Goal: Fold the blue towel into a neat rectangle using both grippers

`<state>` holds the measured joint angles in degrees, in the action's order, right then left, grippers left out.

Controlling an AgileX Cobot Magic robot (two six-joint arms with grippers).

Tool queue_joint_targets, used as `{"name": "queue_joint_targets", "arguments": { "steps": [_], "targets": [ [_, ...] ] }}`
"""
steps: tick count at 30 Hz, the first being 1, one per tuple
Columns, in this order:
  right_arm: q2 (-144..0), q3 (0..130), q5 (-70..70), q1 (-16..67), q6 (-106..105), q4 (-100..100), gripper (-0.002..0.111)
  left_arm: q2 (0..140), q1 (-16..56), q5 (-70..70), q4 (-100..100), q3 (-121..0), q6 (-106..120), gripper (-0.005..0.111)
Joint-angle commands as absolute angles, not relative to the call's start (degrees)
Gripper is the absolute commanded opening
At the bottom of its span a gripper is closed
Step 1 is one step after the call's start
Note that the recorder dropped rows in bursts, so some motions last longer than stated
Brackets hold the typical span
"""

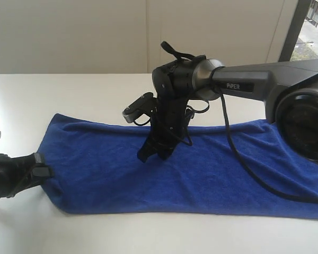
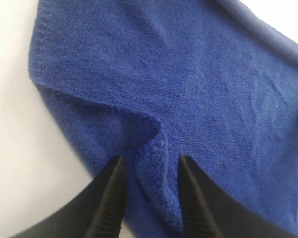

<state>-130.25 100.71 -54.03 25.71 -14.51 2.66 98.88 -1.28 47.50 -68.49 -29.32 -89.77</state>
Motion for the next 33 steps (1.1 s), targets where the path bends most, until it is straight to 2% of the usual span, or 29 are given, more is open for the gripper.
{"name": "queue_joint_targets", "arguments": {
  "steps": [1, 9, 23, 27, 33],
  "targets": [
    [-130.15, 100.44, -53.91, 25.36, -15.17, 2.60, 0.017, 99.39, -0.91, 46.77, -67.92, -29.48, -87.97, 0.041],
    [-130.15, 100.44, -53.58, 25.36, -15.17, 2.60, 0.017, 99.39, -0.64, 50.85, -65.83, -29.48, -87.52, 0.041],
    [-130.15, 100.44, -53.47, 25.36, -15.17, 2.60, 0.017, 99.39, 0.84, 48.65, -62.74, -29.48, -86.53, 0.041],
    [-130.26, 100.44, -53.47, 25.36, -15.17, 2.60, 0.017, 99.39, 0.84, 55.11, -60.63, -30.23, -86.53, 0.041],
    [-130.25, 100.44, -53.81, 25.36, -15.17, 2.60, 0.017, 99.39, 0.74, 52.60, -68.91, -32.40, -90.65, 0.041]
  ]
}}
